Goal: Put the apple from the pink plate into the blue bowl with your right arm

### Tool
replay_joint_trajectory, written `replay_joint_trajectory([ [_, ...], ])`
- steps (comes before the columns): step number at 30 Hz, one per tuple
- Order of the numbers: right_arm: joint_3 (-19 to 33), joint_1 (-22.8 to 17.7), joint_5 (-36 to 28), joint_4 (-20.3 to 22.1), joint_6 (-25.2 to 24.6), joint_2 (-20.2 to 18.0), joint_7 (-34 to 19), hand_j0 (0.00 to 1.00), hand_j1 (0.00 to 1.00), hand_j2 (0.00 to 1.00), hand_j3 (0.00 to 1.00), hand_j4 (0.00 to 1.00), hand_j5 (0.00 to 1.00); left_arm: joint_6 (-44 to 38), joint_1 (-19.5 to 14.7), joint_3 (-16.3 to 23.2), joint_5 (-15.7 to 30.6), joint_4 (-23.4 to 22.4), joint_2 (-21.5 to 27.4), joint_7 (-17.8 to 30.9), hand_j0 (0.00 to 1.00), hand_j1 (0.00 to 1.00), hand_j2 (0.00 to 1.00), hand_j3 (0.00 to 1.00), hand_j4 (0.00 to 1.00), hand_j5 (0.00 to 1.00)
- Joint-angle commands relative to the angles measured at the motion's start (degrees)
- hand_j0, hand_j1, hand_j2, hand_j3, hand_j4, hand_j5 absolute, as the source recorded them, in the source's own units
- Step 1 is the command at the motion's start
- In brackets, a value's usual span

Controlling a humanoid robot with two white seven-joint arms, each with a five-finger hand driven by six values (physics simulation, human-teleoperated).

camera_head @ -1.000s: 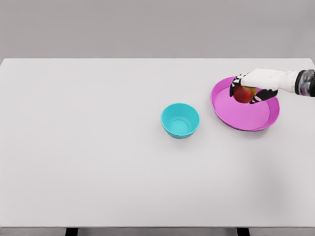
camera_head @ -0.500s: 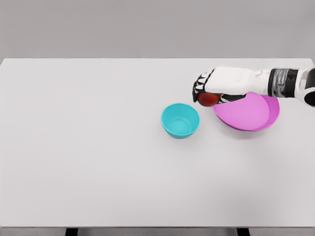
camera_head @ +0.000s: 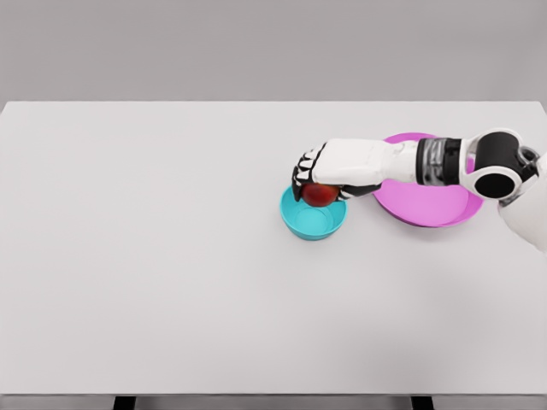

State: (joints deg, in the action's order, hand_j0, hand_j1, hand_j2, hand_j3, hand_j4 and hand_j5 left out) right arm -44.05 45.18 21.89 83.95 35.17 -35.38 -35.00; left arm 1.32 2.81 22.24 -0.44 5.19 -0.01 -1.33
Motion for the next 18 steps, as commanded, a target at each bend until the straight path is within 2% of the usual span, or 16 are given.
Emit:
replay_joint_trajectory([
  [1,-0.7,0.1,0.3,-1.9,-0.2,0.6,0.0,0.44,0.44,0.44,0.44,0.44,0.44,0.0,0.0,0.0,0.0,0.0,0.0,0.0,1.00,1.00,1.00,1.00,1.00,1.00],
  [8,-1.8,0.1,0.3,-2.6,-0.2,0.7,0.0,0.44,0.44,0.44,0.44,0.44,0.44,0.0,0.0,0.0,0.0,0.0,0.0,0.0,1.00,1.00,1.00,1.00,1.00,1.00],
  [9,-1.8,0.1,0.3,-2.7,-0.2,0.7,0.0,0.49,0.49,0.49,0.49,0.49,0.49,0.0,0.0,0.0,0.0,0.0,0.0,0.0,1.00,1.00,1.00,1.00,1.00,1.00],
  [10,-1.7,0.2,0.4,-2.9,-0.2,0.6,0.0,0.97,0.97,0.97,0.97,0.97,0.97,0.0,0.0,0.0,0.0,0.0,0.0,0.0,1.00,1.00,1.00,1.00,1.00,1.00],
  [11,-1.6,0.2,0.5,-3.1,-0.2,0.5,0.0,1.00,1.00,1.00,1.00,1.00,1.00,0.0,0.0,0.0,0.0,0.0,0.0,0.0,1.00,1.00,1.00,1.00,1.00,1.00],
  [18,-1.6,0.2,0.6,-2.8,-0.2,0.6,0.0,1.00,1.00,1.00,1.00,1.00,1.00,0.0,0.0,0.0,0.0,0.0,0.0,0.0,1.00,1.00,1.00,1.00,1.00,1.00],
])
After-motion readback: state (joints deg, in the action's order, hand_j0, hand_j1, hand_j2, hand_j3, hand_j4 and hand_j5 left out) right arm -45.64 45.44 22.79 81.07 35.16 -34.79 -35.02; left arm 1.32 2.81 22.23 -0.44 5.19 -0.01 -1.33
